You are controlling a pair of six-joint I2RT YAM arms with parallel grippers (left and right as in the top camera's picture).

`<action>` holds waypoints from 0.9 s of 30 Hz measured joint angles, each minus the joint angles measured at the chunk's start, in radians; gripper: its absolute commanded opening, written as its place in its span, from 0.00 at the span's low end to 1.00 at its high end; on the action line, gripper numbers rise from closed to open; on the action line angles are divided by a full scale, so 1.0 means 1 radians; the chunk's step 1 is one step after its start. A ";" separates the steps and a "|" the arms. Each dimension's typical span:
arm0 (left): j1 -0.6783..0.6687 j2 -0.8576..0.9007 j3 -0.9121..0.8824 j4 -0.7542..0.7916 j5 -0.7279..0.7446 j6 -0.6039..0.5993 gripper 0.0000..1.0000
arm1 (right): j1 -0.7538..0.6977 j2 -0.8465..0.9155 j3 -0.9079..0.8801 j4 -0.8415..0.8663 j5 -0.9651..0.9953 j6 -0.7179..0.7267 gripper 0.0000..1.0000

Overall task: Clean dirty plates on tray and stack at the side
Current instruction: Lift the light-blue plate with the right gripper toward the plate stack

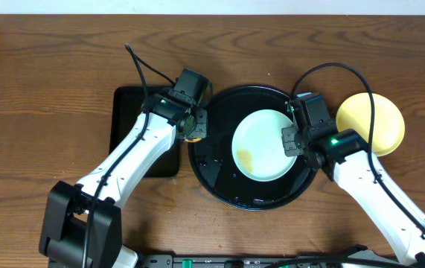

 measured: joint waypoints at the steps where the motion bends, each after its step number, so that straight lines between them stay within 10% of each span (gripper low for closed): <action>1: 0.000 0.000 0.000 0.000 0.000 0.000 0.08 | 0.000 0.000 0.005 -0.015 0.005 -0.012 0.01; 27: 0.000 0.000 0.000 0.000 0.000 -0.007 0.08 | 0.072 0.000 0.085 0.095 0.409 -0.282 0.01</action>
